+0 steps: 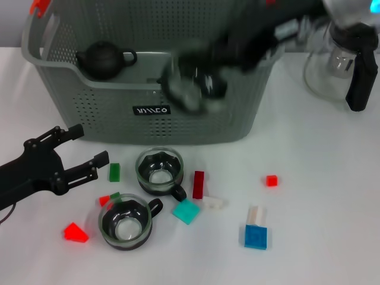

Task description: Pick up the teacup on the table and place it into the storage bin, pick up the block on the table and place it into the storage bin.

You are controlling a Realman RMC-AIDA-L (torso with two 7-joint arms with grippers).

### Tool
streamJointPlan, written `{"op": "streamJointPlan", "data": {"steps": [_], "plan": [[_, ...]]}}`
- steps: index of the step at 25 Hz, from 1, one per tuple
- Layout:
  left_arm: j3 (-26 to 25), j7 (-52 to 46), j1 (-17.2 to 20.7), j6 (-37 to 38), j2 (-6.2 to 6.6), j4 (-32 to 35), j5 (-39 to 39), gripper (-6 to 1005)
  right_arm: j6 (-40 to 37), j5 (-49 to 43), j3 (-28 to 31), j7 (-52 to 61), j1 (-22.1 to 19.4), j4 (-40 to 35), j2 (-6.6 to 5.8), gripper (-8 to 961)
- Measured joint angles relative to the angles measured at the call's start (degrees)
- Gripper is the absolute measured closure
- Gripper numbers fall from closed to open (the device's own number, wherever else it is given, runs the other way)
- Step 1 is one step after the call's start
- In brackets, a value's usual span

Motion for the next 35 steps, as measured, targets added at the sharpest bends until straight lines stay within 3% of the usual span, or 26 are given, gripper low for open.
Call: {"op": "streamJointPlan", "data": {"steps": [4, 9, 15, 21, 29, 35], "plan": [[0.0, 0.0, -0.1, 0.0, 0.00, 0.0, -0.1, 157, 7.8, -3.4, 1.6, 5.1, 0.9, -0.6, -0.40, 890], [0.0, 0.0, -0.6, 0.0, 0.00, -0.1, -0.1, 157, 20.3, -13.0, -2.4, 10.0, 4.4, 5.1, 0.61, 890], [0.0, 0.0, -0.6, 0.0, 0.00, -0.1, 0.0, 157, 33.3, -22.3, -9.8, 13.7, 12.0, 21.9, 0.67, 889], [0.2, 0.0, 0.1, 0.1, 0.00, 0.0, 0.4, 157, 40.3, -24.9, -12.5, 13.3, 18.6, 36.0, 0.69, 889], [0.5, 0.0, -0.3, 0.1, -0.08, -0.1, 0.4, 157, 47.6, -25.2, -15.1, 13.7, 20.5, 41.8, 1.06, 888], [0.5, 0.0, -0.4, 0.1, -0.08, -0.1, 0.4, 158, 54.7, -24.8, -20.6, 14.9, 21.1, 47.7, 1.52, 888]]}}
